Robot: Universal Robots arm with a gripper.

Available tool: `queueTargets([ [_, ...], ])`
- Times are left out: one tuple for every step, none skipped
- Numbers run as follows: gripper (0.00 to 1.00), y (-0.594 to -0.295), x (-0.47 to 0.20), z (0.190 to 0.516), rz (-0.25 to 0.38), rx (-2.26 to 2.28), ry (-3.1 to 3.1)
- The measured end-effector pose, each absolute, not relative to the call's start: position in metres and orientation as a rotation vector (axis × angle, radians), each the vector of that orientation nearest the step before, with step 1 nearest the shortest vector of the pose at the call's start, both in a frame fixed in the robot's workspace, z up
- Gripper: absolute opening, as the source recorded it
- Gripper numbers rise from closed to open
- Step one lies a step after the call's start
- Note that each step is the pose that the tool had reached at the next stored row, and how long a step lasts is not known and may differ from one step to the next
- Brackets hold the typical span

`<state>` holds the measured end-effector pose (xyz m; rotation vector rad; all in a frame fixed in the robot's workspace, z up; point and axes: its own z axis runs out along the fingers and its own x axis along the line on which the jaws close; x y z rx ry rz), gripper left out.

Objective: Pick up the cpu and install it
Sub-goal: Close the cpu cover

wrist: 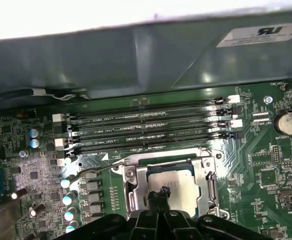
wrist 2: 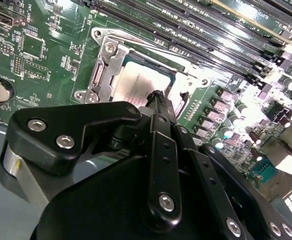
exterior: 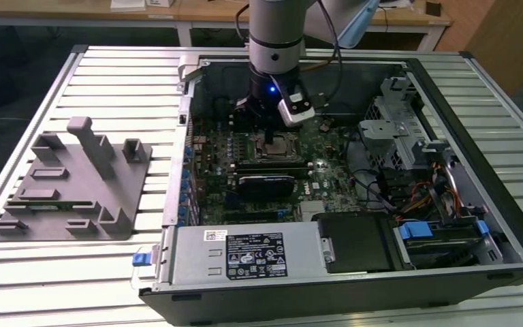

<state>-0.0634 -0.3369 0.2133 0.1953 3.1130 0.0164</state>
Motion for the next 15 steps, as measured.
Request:
queueTargets([
  [0.11, -0.3369, -0.0641, 0.213, 0.016, 0.195, 3.113],
  [0.11, -0.3369, -0.0651, 0.2125, 0.016, 0.195, 3.113],
  [0.11, -0.3369, -0.066, 0.2119, 0.017, 0.195, 3.113],
  [0.11, -0.3369, -0.0669, 0.2111, 0.017, 0.195, 3.113],
  [0.11, -0.3369, -0.0677, 0.2104, 0.019, 0.194, 3.113],
  [0.11, -0.3369, -0.0687, 0.2096, 0.021, 0.193, 3.113],
  [0.11, -0.3369, -0.0697, 0.2089, 0.023, 0.191, 3.114],
  [0.11, -0.3369, -0.0707, 0.2083, 0.024, 0.189, 3.114],
  [0.11, -0.3369, -0.0714, 0.2078, 0.025, 0.187, 3.114],
  [0.11, -0.3369, -0.072, 0.2074, 0.025, 0.184, 3.114],
  [0.11, -0.3369, -0.0726, 0.207, 0.025, 0.182, 3.114],
  [0.11, -0.3367, -0.0728, 0.2068, 0.025, 0.179, 3.114],
  [0.11, -0.3365, -0.0729, 0.2066, 0.025, 0.177, 3.114],
  [0.11, -0.3363, -0.073, 0.2065, 0.025, 0.175, 3.114],
  [0.11, -0.3361, -0.073, 0.2064, 0.025, 0.174, 3.114],
])
